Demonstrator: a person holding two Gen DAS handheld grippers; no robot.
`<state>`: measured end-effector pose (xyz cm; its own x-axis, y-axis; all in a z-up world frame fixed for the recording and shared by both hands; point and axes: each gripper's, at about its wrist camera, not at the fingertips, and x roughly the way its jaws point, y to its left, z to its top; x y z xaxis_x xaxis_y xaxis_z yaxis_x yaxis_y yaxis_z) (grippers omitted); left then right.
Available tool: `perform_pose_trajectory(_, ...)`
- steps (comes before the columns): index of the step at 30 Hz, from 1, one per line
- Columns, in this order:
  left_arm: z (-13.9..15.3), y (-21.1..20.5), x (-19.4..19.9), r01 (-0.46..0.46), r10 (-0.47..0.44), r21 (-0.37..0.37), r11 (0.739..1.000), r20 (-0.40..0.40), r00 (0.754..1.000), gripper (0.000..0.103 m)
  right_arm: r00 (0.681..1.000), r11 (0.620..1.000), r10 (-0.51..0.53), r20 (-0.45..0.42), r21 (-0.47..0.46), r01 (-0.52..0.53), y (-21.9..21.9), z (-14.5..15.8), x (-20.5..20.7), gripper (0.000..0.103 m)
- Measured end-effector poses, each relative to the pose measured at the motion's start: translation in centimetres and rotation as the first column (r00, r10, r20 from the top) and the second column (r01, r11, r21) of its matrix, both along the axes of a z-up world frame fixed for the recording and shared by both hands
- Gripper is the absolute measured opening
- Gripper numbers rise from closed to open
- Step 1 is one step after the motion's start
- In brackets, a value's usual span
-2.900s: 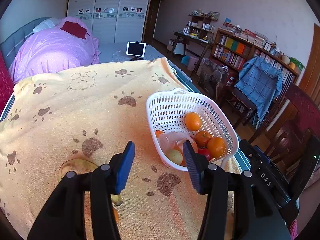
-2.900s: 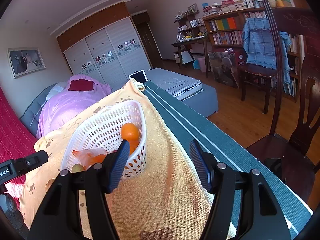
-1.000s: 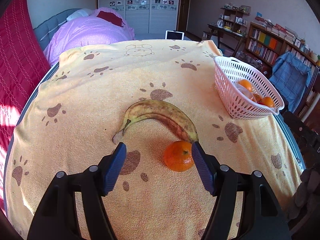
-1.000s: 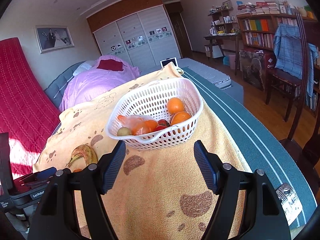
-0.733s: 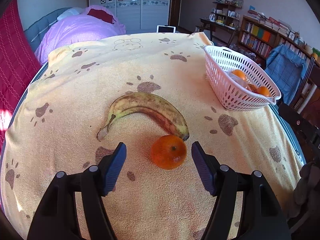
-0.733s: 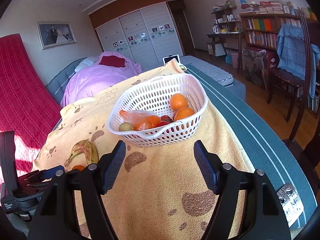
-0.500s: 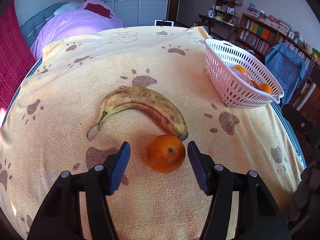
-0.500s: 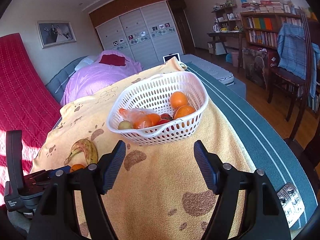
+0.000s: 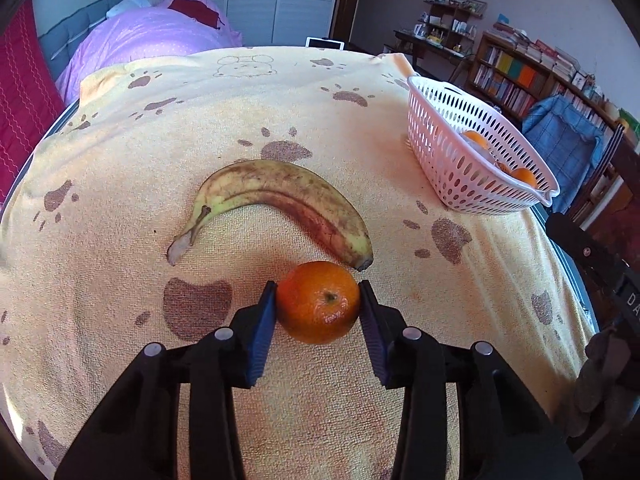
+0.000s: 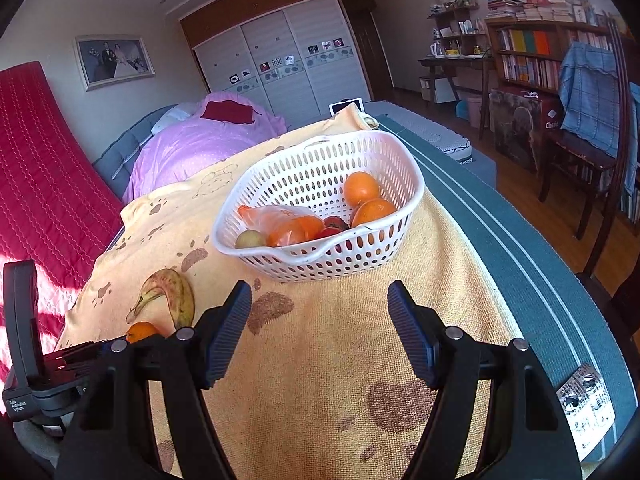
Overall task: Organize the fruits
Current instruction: 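Grasp the banana with the right tool while the left tool holds the orange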
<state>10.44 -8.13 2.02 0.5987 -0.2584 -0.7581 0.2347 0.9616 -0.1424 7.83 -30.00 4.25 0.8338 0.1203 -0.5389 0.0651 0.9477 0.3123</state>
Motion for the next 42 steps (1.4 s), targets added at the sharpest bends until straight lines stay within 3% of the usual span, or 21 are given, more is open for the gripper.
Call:
perform_pose_trajectory(8,1.9,3.8,-1.6,-0.090,0.089,0.010,0.996,0.078,0.993,0.041,0.989,0.989,0.148,-0.028,-0.020,-0.148,2.3,0.2,0.4,0.072)
perform_pose_trajectory(13,2.3,6.6,-1.8,-0.145,0.145,-0.006,0.989,0.097,0.985,0.041,0.927,0.936,0.352,-0.129,0.034,-0.350,5.7,-0.1,1.8,0.072)
perform_pose_trajectory(17,2.3,8.6,-1.7,-0.184,0.187,-0.037,0.982,0.099,0.977,0.041,0.894,0.910,0.413,-0.172,0.038,-0.413,8.5,-0.3,3.5,0.072)
perform_pose_trajectory(21,2.0,9.8,-1.8,-0.204,0.209,-0.062,0.977,0.089,0.974,0.041,0.875,0.892,0.444,-0.194,0.010,-0.451,10.9,-0.1,5.6,0.072)
perform_pose_trajectory(30,1.8,10.4,-2.1,-0.208,0.215,-0.080,0.975,0.097,0.972,0.041,0.856,0.889,0.443,-0.266,0.002,-0.459,14.0,-1.6,10.8,0.057)
perform_pose_trajectory(40,1.1,11.6,-1.7,-0.233,0.241,-0.119,0.965,0.057,0.969,0.041,0.827,0.866,0.480,-0.295,0.005,-0.500,15.8,-2.0,9.6,0.056)
perform_pose_trajectory(42,0.9,11.5,-1.6,-0.240,0.246,-0.112,0.964,0.046,0.968,0.041,0.829,0.862,0.476,-0.293,-0.030,-0.506,16.2,-1.9,9.0,0.056)
